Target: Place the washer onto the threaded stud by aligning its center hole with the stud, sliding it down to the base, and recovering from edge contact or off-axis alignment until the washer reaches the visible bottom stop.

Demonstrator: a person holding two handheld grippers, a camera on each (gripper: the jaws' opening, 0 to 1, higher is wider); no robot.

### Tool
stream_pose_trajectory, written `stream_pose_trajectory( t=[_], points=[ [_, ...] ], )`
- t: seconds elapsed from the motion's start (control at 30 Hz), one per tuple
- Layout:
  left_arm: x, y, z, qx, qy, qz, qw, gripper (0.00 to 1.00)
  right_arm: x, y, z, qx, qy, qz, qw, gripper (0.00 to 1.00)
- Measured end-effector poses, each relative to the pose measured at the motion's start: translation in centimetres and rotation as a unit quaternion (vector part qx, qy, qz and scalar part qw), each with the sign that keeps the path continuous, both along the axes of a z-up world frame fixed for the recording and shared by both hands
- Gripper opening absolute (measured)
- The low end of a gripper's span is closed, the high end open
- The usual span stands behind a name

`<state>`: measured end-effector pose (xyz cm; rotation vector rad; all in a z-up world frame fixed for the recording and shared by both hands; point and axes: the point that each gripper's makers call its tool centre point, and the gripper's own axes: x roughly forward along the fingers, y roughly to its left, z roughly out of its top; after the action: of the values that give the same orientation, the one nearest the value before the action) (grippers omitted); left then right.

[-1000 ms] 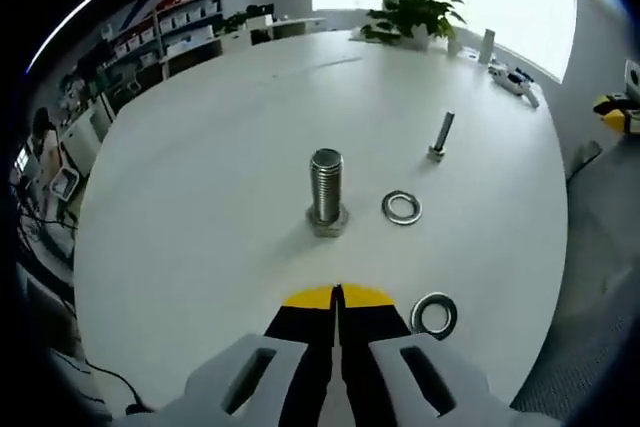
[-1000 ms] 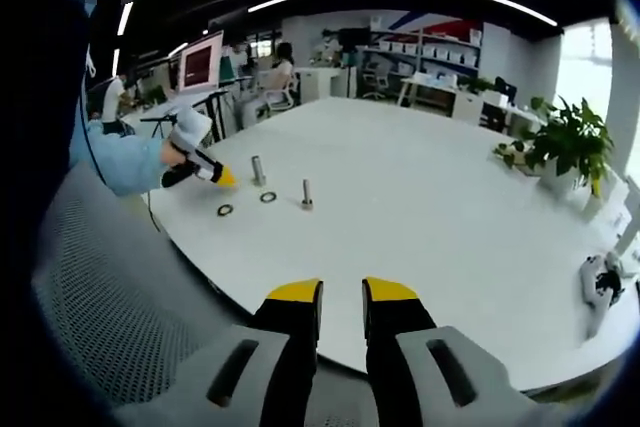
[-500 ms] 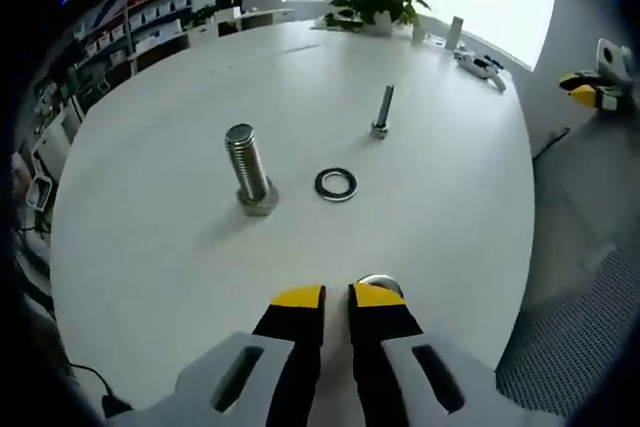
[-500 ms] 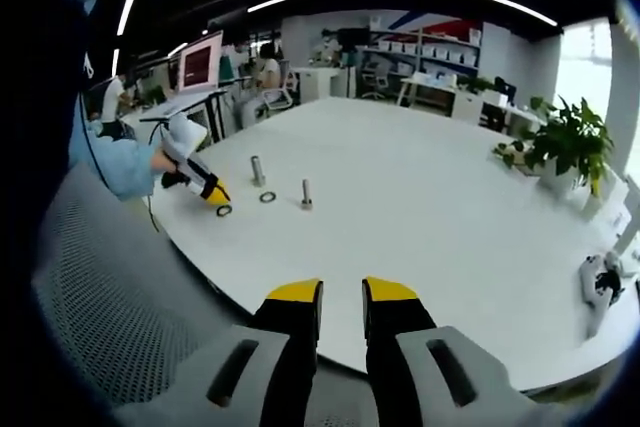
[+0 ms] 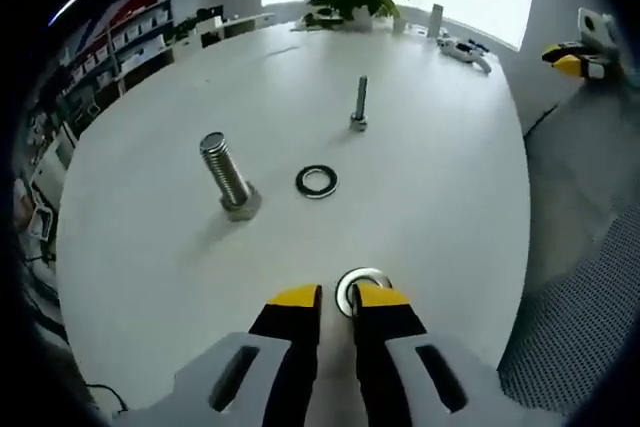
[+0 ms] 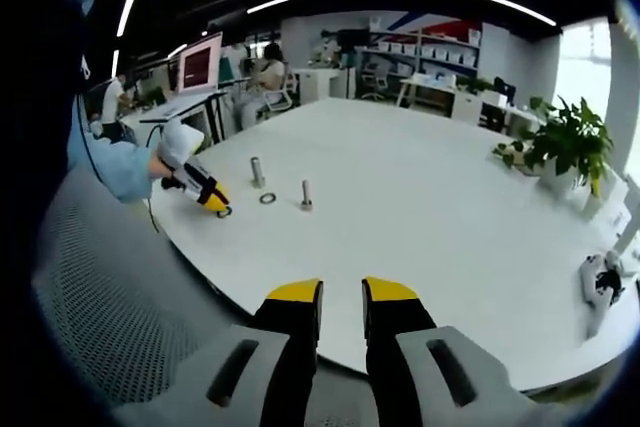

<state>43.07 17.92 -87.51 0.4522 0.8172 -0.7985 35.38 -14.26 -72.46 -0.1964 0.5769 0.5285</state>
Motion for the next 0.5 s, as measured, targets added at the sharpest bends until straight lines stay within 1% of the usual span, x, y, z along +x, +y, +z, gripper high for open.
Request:
stream_pose_trajectory(
  t=[0.03, 0.07, 0.1, 0.13, 0.27, 0.33, 0.4, 0.5],
  points=[
    [0.03, -0.34, -0.21, 0.001, -0.004, -0.021, 0.9998, 0.07, 0.01, 0.00, 0.01, 0.000, 0.000, 0.000, 1.0000, 0.18],
    [-0.36, -0.66, -0.20, -0.011, 0.009, -0.017, 0.9997, 0.04, 0.01, -0.01, 0.01, 0.000, 0.000, -0.001, 1.0000, 0.18],
    [-0.37, -0.69, 0.19, -0.006, 0.001, -0.020, 0.9998, 0.04, 0.02, -0.02, 0.03, 0.001, -0.001, -0.001, 1.0000, 0.18],
    [-0.43, -0.87, 0.22, -0.007, 0.000, -0.022, 0.9997, 0.04, 0.02, -0.02, 0.03, 0.001, -0.001, -0.001, 1.0000, 0.18],
    [-0.29, -0.72, 0.11, -0.005, 0.001, -0.014, 0.9999, 0.03, 0.02, -0.02, 0.05, 0.003, -0.001, -0.001, 1.0000, 0.18],
    [-0.24, -0.76, 0.09, 0.008, -0.007, -0.017, 0.9998, 0.02, 0.01, -0.01, 0.06, 0.003, -0.001, -0.001, 1.0000, 0.18],
    [-0.16, -0.63, 0.02, 0.011, -0.010, -0.016, 0.9998, 0.02, 0.01, -0.01, 0.06, 0.003, -0.001, -0.002, 1.0000, 0.18],
    [-0.10, -0.49, 0.47, 0.000, -0.008, -0.002, 1.0000, 0.01, 0.01, 0.00, 0.06, 0.003, -0.001, -0.002, 1.0000, 0.18]
  ],
)
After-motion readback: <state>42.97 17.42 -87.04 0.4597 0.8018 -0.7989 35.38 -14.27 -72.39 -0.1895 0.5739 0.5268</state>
